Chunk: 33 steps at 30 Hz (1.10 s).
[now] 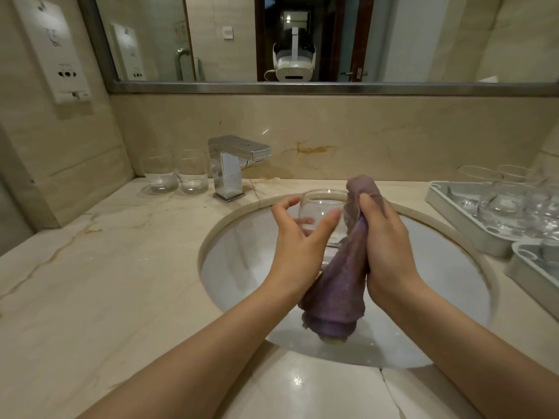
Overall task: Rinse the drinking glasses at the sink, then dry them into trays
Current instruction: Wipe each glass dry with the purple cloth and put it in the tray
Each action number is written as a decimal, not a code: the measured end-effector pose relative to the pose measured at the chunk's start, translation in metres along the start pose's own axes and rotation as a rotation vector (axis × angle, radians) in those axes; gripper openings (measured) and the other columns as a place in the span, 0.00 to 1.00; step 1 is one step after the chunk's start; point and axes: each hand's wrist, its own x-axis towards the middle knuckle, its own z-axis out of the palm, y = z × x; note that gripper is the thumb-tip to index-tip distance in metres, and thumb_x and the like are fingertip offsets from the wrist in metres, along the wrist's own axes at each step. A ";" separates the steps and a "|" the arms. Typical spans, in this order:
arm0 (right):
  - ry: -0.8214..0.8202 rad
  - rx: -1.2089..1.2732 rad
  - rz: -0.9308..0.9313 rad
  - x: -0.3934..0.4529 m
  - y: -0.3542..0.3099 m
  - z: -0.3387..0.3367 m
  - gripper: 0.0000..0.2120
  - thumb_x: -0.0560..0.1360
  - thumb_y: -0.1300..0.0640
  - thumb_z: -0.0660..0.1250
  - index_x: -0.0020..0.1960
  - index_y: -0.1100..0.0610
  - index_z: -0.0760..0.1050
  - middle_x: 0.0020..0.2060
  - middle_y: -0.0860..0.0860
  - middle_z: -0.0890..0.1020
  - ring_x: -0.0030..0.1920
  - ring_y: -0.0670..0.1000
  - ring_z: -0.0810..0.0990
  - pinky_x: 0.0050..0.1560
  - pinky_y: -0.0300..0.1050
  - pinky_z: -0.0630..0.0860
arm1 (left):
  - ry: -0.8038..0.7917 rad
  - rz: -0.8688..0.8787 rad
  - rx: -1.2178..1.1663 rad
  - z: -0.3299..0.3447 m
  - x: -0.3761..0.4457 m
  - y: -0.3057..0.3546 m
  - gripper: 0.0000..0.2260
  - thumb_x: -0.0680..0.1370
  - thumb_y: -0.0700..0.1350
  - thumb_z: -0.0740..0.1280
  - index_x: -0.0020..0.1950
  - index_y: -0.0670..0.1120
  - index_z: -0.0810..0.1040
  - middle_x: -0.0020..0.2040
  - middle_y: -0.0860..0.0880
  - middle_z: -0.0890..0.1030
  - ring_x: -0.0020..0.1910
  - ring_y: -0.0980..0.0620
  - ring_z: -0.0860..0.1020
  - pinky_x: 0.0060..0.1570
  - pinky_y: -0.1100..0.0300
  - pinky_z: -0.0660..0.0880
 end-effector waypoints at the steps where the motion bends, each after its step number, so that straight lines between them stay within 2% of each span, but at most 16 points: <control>1: -0.021 -0.107 -0.132 -0.003 0.001 0.002 0.12 0.81 0.52 0.61 0.63 0.49 0.75 0.56 0.48 0.80 0.57 0.44 0.78 0.56 0.37 0.73 | 0.022 -0.024 -0.055 0.001 0.000 0.000 0.21 0.76 0.58 0.66 0.63 0.56 0.59 0.54 0.46 0.75 0.46 0.57 0.80 0.49 0.57 0.79; 3: -0.078 -0.340 -0.388 -0.010 0.009 0.007 0.16 0.79 0.53 0.62 0.67 0.47 0.71 0.58 0.47 0.74 0.57 0.35 0.73 0.56 0.27 0.68 | 0.097 -0.115 -0.131 0.003 0.000 -0.001 0.16 0.81 0.55 0.58 0.66 0.52 0.60 0.49 0.50 0.75 0.40 0.61 0.79 0.46 0.59 0.78; 5: -0.107 -0.472 -0.580 -0.014 0.022 0.010 0.21 0.77 0.48 0.63 0.70 0.45 0.66 0.59 0.46 0.69 0.60 0.36 0.70 0.61 0.28 0.66 | 0.136 -0.175 -0.216 0.002 0.001 -0.004 0.16 0.82 0.54 0.56 0.66 0.49 0.62 0.49 0.51 0.75 0.45 0.57 0.79 0.48 0.56 0.79; 7: -0.073 -0.461 -0.642 -0.013 0.028 0.012 0.22 0.75 0.47 0.62 0.69 0.45 0.66 0.58 0.46 0.69 0.60 0.37 0.71 0.61 0.30 0.68 | 0.140 -0.157 -0.225 0.003 -0.001 0.000 0.18 0.81 0.55 0.58 0.66 0.48 0.62 0.50 0.51 0.75 0.44 0.58 0.79 0.42 0.59 0.78; 10: 0.000 -0.262 -0.466 -0.005 0.017 0.010 0.20 0.75 0.50 0.63 0.66 0.51 0.73 0.56 0.47 0.75 0.56 0.35 0.74 0.59 0.31 0.70 | 0.092 -0.111 -0.211 0.007 -0.005 0.000 0.23 0.77 0.57 0.66 0.66 0.50 0.61 0.52 0.46 0.77 0.40 0.57 0.81 0.41 0.59 0.79; 13: 0.024 0.047 -0.079 0.002 0.009 0.001 0.14 0.78 0.50 0.62 0.61 0.53 0.77 0.54 0.54 0.82 0.55 0.53 0.81 0.62 0.55 0.76 | -0.021 -0.077 -0.126 0.011 -0.007 -0.003 0.28 0.71 0.58 0.72 0.64 0.56 0.60 0.53 0.46 0.76 0.44 0.51 0.82 0.39 0.59 0.79; 15: 0.062 0.139 0.094 0.006 0.007 -0.004 0.14 0.80 0.50 0.60 0.59 0.56 0.77 0.53 0.58 0.83 0.54 0.59 0.82 0.59 0.61 0.77 | -0.099 -0.068 -0.017 0.010 -0.006 -0.001 0.29 0.72 0.55 0.73 0.64 0.57 0.58 0.53 0.48 0.75 0.45 0.53 0.80 0.38 0.64 0.76; 17: 0.082 0.160 0.175 0.007 0.007 -0.006 0.15 0.79 0.50 0.60 0.60 0.55 0.78 0.54 0.59 0.82 0.55 0.60 0.82 0.58 0.58 0.77 | -0.144 -0.092 0.106 0.006 -0.002 0.000 0.35 0.67 0.60 0.75 0.65 0.57 0.57 0.57 0.48 0.73 0.50 0.54 0.77 0.41 0.66 0.74; 19: 0.072 0.151 0.208 0.007 0.007 -0.005 0.14 0.79 0.49 0.60 0.59 0.52 0.79 0.54 0.56 0.83 0.55 0.56 0.82 0.57 0.54 0.78 | -0.163 -0.124 0.208 0.001 0.000 -0.001 0.40 0.61 0.66 0.72 0.65 0.58 0.57 0.60 0.48 0.69 0.56 0.53 0.73 0.51 0.61 0.74; 20: 0.056 0.148 0.218 0.006 0.007 -0.005 0.14 0.79 0.48 0.61 0.59 0.51 0.78 0.53 0.55 0.83 0.54 0.55 0.82 0.55 0.51 0.78 | -0.164 -0.135 0.218 -0.002 0.000 -0.001 0.40 0.61 0.67 0.71 0.66 0.58 0.56 0.61 0.48 0.67 0.57 0.53 0.72 0.54 0.60 0.72; 22: 0.003 0.135 0.209 0.005 0.005 -0.005 0.14 0.80 0.47 0.60 0.61 0.50 0.77 0.53 0.53 0.83 0.54 0.54 0.82 0.52 0.49 0.78 | -0.142 -0.128 0.172 -0.007 0.002 0.000 0.34 0.69 0.62 0.72 0.66 0.58 0.55 0.59 0.47 0.68 0.52 0.55 0.73 0.49 0.62 0.71; 24: -0.037 0.056 0.108 0.004 0.001 -0.003 0.14 0.80 0.47 0.60 0.62 0.49 0.76 0.54 0.51 0.82 0.54 0.51 0.81 0.53 0.46 0.77 | -0.100 -0.080 0.118 -0.008 0.004 0.000 0.31 0.74 0.55 0.70 0.68 0.57 0.54 0.55 0.47 0.70 0.48 0.56 0.74 0.45 0.64 0.72; 27: -0.048 -0.250 -0.251 -0.003 0.002 0.002 0.12 0.80 0.53 0.61 0.62 0.47 0.75 0.57 0.49 0.78 0.55 0.40 0.76 0.54 0.30 0.71 | -0.037 -0.105 -0.016 -0.002 0.003 -0.001 0.24 0.79 0.53 0.63 0.71 0.56 0.54 0.56 0.44 0.75 0.49 0.50 0.80 0.47 0.57 0.79; 28: -0.045 -0.378 -0.381 -0.006 0.007 0.003 0.14 0.80 0.53 0.62 0.66 0.49 0.73 0.58 0.49 0.76 0.56 0.37 0.73 0.55 0.27 0.68 | -0.010 -0.141 -0.066 0.000 0.001 -0.002 0.22 0.81 0.53 0.61 0.71 0.54 0.55 0.55 0.45 0.76 0.46 0.52 0.82 0.43 0.58 0.79; 31: -0.071 -0.582 -0.572 -0.013 0.029 0.008 0.25 0.76 0.45 0.61 0.72 0.50 0.67 0.61 0.49 0.70 0.61 0.42 0.71 0.62 0.36 0.69 | 0.067 -0.225 -0.169 0.001 0.000 -0.003 0.19 0.82 0.53 0.56 0.70 0.49 0.59 0.50 0.51 0.76 0.37 0.61 0.79 0.32 0.65 0.76; 33: -0.064 -0.539 -0.554 -0.015 0.033 0.012 0.27 0.75 0.43 0.59 0.72 0.50 0.67 0.61 0.48 0.69 0.62 0.43 0.71 0.62 0.38 0.70 | 0.097 -0.230 -0.182 0.000 0.000 -0.004 0.20 0.81 0.56 0.57 0.69 0.48 0.61 0.52 0.51 0.76 0.38 0.61 0.78 0.35 0.64 0.76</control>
